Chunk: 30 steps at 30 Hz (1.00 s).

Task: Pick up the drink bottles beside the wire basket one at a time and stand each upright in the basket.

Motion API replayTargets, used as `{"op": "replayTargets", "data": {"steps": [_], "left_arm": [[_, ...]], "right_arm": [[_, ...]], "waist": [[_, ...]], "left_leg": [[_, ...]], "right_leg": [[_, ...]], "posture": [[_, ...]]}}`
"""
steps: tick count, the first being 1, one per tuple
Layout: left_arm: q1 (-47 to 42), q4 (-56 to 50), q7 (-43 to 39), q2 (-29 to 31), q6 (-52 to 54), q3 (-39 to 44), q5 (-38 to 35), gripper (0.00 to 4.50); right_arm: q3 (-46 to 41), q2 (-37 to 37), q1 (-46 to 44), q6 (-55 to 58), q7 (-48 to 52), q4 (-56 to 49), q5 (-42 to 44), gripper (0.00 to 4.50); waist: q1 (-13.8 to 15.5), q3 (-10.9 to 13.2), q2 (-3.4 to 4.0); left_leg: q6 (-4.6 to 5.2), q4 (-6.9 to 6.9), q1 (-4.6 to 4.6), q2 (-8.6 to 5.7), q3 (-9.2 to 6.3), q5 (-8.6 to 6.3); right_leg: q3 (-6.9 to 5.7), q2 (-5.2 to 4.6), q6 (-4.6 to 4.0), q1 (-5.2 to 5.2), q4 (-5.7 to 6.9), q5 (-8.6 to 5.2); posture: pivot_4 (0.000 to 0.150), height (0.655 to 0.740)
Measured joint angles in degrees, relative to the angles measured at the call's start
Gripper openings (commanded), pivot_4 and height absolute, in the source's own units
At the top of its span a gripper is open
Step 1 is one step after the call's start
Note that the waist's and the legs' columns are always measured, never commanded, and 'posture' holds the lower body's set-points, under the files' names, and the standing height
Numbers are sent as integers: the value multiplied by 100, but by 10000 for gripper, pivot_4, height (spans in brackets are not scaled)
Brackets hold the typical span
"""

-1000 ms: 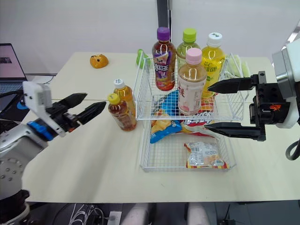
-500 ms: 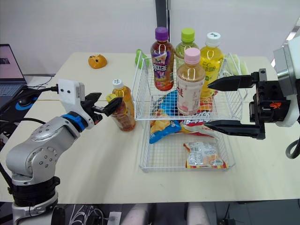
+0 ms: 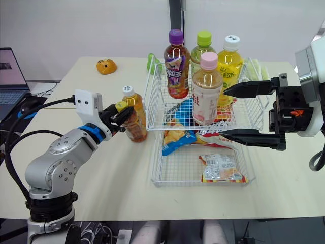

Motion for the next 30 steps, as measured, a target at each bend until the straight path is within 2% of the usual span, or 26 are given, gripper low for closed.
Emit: {"op": "replayTargets", "data": {"steps": [7,13,16,20,25,30], "left_arm": [[389,-249,-441,245,-152,186,-98,13871],[315,-534,-1117,954,106,730,-932,13870],[-306,-451,-1526,1659,465,1228,-1750,13870],[-1517,309,-2140,2717,1106,1512,-2778,13870],[-2727,1403,-2818,3333,1373,1167,-2973,13870],[-4502,2385,-3623,3351,1502,264,-2885,13870]], "right_arm": [[-173,-72,134,34,-82,-55,-2,45000],[-352,-141,261,33,-86,-11,-44,45000],[-408,-224,277,39,-86,51,-50,45000],[-443,-242,295,54,-114,87,-48,45000],[-462,-254,307,98,-181,92,-43,45000],[-515,-256,346,130,-224,44,-7,45000]], "waist": [[6,0,0],[-5,3,-3],[-16,4,-4],[-25,6,-7],[-37,6,-7],[-20,11,-15]], "left_leg": [[0,-2,-2,1,-2,0],[0,-2,-8,4,-8,0],[0,-3,-7,3,-6,0],[1,-3,-8,2,-5,-1],[0,-4,-6,3,6,0],[0,-4,-13,0,11,0]], "right_leg": [[-1,0,0,-1,-5,0],[-8,2,-1,-4,-6,-1],[-7,3,0,-4,-9,-1],[-9,4,1,-3,-10,-2],[-10,8,1,-3,-4,-2],[-15,7,4,-2,-14,-1]], "posture": [[1500,7400],[1500,7400],[1500,7400],[1500,7400],[1500,7400],[1500,7400]]}}
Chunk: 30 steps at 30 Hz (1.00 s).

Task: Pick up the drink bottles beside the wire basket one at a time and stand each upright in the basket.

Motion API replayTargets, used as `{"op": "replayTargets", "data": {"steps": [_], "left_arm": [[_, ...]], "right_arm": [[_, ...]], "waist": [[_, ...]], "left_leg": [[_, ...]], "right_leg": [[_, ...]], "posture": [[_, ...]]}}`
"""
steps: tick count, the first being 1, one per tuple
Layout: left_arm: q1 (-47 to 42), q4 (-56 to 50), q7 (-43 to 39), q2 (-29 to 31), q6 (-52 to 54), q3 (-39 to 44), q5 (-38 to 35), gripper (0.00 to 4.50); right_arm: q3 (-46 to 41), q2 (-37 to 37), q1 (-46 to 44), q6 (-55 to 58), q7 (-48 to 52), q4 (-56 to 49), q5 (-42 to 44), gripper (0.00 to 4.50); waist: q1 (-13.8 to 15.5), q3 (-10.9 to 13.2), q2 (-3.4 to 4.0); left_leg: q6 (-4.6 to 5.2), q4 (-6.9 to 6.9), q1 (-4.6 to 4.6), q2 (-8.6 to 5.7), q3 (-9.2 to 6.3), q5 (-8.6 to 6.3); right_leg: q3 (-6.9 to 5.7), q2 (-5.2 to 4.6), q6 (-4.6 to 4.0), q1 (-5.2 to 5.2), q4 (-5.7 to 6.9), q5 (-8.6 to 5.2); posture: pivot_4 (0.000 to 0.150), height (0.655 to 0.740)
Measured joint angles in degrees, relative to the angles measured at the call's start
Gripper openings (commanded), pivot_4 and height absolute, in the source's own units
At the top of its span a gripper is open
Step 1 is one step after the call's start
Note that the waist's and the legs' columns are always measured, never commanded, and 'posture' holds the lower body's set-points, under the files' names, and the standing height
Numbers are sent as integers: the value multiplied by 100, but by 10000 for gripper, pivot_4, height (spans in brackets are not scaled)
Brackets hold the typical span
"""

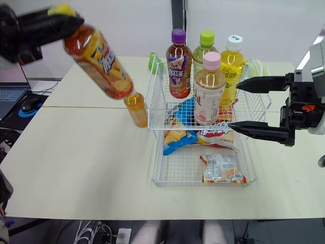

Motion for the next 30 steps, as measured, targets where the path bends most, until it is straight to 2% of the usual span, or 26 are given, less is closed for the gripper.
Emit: {"op": "replayTargets", "data": {"steps": [4,8,13,18,30], "left_arm": [[-815,567,-554,-210,53,-523,223,13870],[-1000,717,-1034,-487,67,-1057,551,13870],[-1346,865,-1556,-1034,-428,-1561,1208,13870],[-1375,1243,-1838,-1668,-527,-2018,1668,13870],[-1253,1330,-2135,-2413,-880,-2289,2365,13870]], "right_arm": [[-124,1,143,15,-2,-44,4,45000],[-215,1,240,15,-2,-65,2,45000],[-253,3,261,-8,6,-77,-14,45000],[-288,8,404,-35,10,-86,-44,45000],[-558,8,636,-37,16,-115,-36,45000]], "waist": [[-31,0,0],[-50,0,0],[-59,-1,2],[-51,0,1],[-134,0,1]], "left_leg": [[0,-1,3,1,6,0],[0,0,4,2,14,0],[0,1,5,1,21,0],[1,3,2,1,21,1],[1,5,-9,0,10,1]], "right_leg": [[3,0,0,-2,9,0],[9,0,0,-4,13,0],[14,-3,1,-3,12,-1],[15,-2,1,-6,14,-1],[19,-3,3,-20,20,-2]], "posture": [[1500,7400],[1500,7400],[1500,7400],[1500,7400],[1500,7400]]}}
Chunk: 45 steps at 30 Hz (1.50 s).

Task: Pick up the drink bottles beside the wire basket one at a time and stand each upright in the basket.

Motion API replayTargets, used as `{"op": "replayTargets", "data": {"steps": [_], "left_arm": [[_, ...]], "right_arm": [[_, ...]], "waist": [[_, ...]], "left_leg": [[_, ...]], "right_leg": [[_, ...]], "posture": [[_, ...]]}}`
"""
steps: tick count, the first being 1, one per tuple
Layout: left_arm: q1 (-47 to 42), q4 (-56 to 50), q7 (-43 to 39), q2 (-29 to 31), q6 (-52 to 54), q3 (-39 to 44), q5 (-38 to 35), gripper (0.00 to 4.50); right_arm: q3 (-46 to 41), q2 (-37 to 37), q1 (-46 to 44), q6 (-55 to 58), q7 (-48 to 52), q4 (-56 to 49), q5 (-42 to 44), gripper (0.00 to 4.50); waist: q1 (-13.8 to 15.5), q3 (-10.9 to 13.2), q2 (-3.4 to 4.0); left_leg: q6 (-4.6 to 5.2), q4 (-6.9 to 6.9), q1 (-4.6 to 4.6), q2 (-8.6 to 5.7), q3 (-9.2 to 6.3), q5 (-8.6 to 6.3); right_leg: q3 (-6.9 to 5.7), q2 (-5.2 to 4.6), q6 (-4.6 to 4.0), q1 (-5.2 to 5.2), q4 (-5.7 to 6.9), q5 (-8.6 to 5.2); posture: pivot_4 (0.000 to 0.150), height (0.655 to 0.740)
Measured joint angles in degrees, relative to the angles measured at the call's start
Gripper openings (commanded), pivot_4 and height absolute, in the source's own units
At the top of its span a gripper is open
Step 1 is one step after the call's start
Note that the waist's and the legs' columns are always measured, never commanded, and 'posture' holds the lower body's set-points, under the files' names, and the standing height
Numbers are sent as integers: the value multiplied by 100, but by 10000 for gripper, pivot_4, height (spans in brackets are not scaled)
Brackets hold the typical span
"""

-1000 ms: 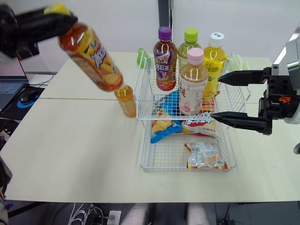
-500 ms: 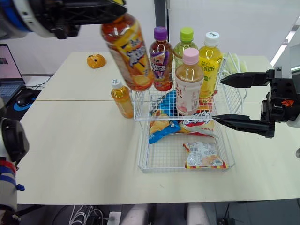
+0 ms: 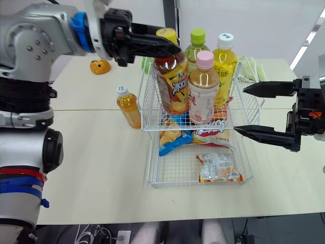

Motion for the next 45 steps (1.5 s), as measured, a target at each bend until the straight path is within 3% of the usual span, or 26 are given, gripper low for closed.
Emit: {"op": "replayTargets", "data": {"steps": [11,19,29,34,45], "left_arm": [[107,324,57,-898,-608,-71,539,13870],[42,695,-26,-1055,-781,-24,655,13870],[-183,1061,-511,-1052,-649,116,631,44789],[-207,919,-729,-885,-538,193,586,44789],[370,-384,-474,340,-309,935,388,44789]], "right_arm": [[-191,-5,119,49,-9,3,2,45000],[-349,-14,165,157,-90,-82,46,45000],[-394,-14,193,170,-151,-92,43,45000],[-445,-15,229,173,-218,-142,41,45000],[-606,-22,277,145,-387,-270,-83,45000]], "waist": [[3,0,0],[2,0,0],[-2,0,0],[-14,0,1],[-20,-1,2]], "left_leg": [[0,1,0,-1,-2,0],[0,1,3,-2,-4,0],[0,0,4,-2,-2,0],[0,0,5,-1,-4,0],[0,0,13,1,-20,0]], "right_leg": [[0,-1,0,0,2,0],[-1,-1,1,3,2,0],[-1,0,1,3,3,0],[0,0,1,3,4,0],[1,1,1,7,7,0]], "posture": [[1500,7400],[1500,7400],[1500,7400],[1500,7400],[1500,7400]]}}
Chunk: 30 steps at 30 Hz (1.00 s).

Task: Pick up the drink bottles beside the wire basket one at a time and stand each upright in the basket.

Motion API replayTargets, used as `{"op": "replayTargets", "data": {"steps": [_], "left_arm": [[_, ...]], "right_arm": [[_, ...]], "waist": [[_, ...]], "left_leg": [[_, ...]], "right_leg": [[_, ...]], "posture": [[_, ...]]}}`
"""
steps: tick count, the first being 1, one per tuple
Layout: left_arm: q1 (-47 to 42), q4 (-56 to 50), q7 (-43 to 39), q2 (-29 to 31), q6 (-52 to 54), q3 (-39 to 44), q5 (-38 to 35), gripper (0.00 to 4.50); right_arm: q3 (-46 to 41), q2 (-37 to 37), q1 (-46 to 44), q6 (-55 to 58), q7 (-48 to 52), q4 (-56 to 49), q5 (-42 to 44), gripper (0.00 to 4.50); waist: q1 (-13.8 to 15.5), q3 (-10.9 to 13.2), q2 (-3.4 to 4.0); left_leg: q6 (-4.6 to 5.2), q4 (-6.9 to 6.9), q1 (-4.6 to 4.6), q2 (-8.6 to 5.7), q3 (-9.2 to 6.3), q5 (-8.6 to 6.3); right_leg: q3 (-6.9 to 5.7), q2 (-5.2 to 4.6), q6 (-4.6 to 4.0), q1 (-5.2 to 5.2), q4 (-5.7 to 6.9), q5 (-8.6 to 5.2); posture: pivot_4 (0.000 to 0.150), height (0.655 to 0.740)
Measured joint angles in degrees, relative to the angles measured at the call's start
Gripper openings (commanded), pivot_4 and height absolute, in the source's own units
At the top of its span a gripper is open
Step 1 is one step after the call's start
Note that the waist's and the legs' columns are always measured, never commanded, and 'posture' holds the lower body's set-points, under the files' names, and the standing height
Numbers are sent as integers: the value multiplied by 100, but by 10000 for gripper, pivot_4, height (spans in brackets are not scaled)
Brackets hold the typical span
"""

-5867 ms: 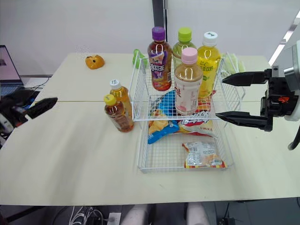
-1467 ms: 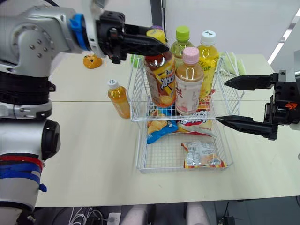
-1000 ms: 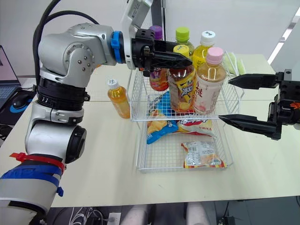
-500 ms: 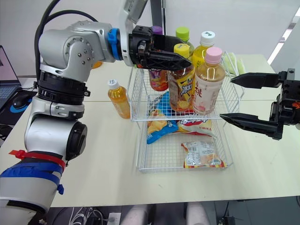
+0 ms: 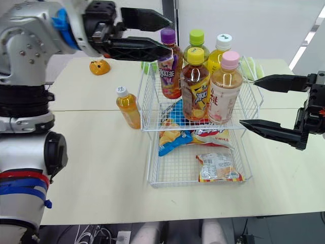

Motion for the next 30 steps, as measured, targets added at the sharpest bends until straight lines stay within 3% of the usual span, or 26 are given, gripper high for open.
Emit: {"op": "replayTargets", "data": {"steps": [9,16,30], "left_arm": [[1254,-715,1015,1362,422,1184,-43,44789],[2920,-1066,1506,2171,153,2073,135,44789],[5065,-628,1930,1995,-1125,3034,458,44789]], "right_arm": [[237,13,-114,-247,-6,-9,-64,45000],[600,33,-350,-449,4,151,-114,45000],[1123,191,-792,-619,-171,216,-162,45000]], "waist": [[-6,0,1],[14,-1,1],[41,-1,1]], "left_leg": [[0,-2,3,2,-2,0],[0,-1,7,2,-2,0],[0,-5,6,2,-8,0]], "right_leg": [[0,1,-1,0,0,0],[-1,-1,-1,7,-2,1],[-5,-8,-4,4,-6,1]], "posture": [[1500,7400],[1500,7400],[1500,7400]]}}
